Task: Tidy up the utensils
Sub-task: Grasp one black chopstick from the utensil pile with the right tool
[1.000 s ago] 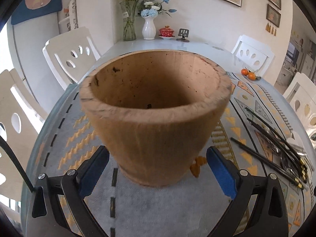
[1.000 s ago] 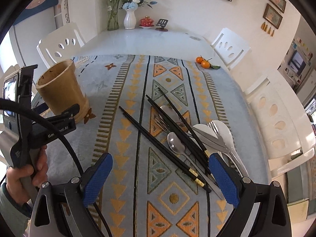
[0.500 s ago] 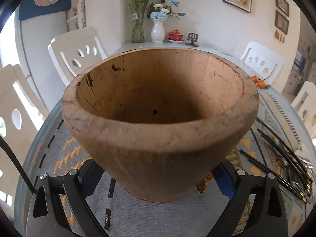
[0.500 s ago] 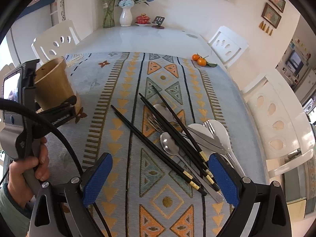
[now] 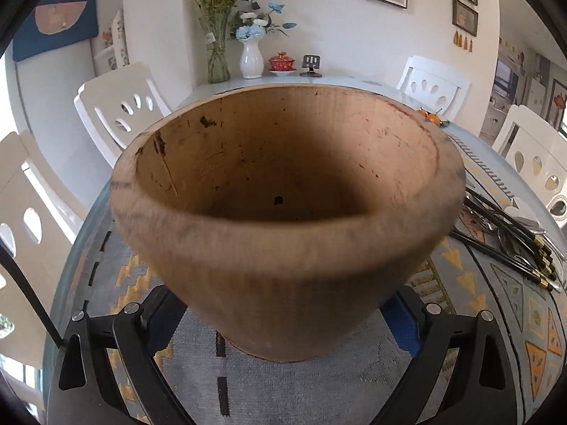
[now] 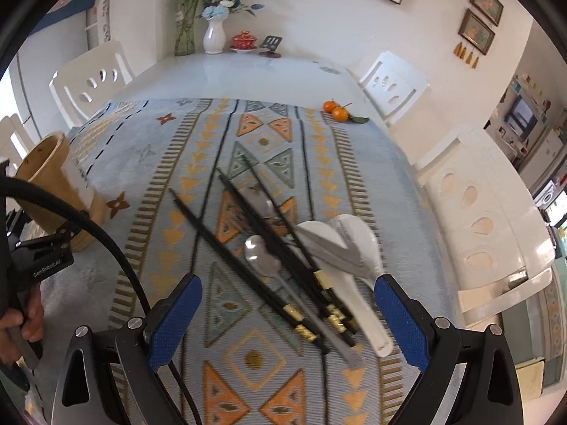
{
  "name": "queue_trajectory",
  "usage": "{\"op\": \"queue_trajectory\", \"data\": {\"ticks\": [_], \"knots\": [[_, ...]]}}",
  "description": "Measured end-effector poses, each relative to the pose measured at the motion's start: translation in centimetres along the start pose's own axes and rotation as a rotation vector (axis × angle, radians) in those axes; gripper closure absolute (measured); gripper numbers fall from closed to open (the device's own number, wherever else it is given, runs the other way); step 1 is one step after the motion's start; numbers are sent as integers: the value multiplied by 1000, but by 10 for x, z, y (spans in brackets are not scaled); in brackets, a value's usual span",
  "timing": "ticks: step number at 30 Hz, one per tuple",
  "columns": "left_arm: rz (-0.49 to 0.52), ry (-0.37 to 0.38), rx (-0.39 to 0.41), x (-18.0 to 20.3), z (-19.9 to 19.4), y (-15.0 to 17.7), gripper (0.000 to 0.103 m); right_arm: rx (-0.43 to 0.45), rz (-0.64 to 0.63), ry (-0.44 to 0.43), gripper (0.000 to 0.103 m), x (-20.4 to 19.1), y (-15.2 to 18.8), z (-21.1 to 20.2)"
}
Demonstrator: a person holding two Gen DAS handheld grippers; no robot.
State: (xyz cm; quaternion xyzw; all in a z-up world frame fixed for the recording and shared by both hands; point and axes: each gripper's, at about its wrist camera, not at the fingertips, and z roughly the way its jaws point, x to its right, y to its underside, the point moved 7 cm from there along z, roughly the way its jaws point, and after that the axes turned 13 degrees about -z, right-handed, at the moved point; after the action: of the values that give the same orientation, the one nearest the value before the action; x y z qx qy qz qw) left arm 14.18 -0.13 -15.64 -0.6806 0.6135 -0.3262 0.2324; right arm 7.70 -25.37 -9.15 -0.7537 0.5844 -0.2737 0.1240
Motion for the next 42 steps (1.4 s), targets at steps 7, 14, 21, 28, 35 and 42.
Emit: {"op": "queue_trajectory", "data": {"ticks": [7,14,21,28,35,42], "knots": [[-6,-4,-1,-1,-1,3,6,18,67,26,6,43,2,-18],[-42,29,-20,-6,2,3,6,-22,137,34,20,92,10,-21],[-42,31,-21,-5,3,4,6,-65,126,-47,24,110,8,-8],[-43,31,-29,-7,5,4,5,-139,20,-126,53,88,16,40],[-25,11,-13,-4,4,4,6,-97,-9,-266,61,54,5,60],[-20,3,-17,-3,5,6,6,-84,-42,-318,61,38,-39,86]]}}
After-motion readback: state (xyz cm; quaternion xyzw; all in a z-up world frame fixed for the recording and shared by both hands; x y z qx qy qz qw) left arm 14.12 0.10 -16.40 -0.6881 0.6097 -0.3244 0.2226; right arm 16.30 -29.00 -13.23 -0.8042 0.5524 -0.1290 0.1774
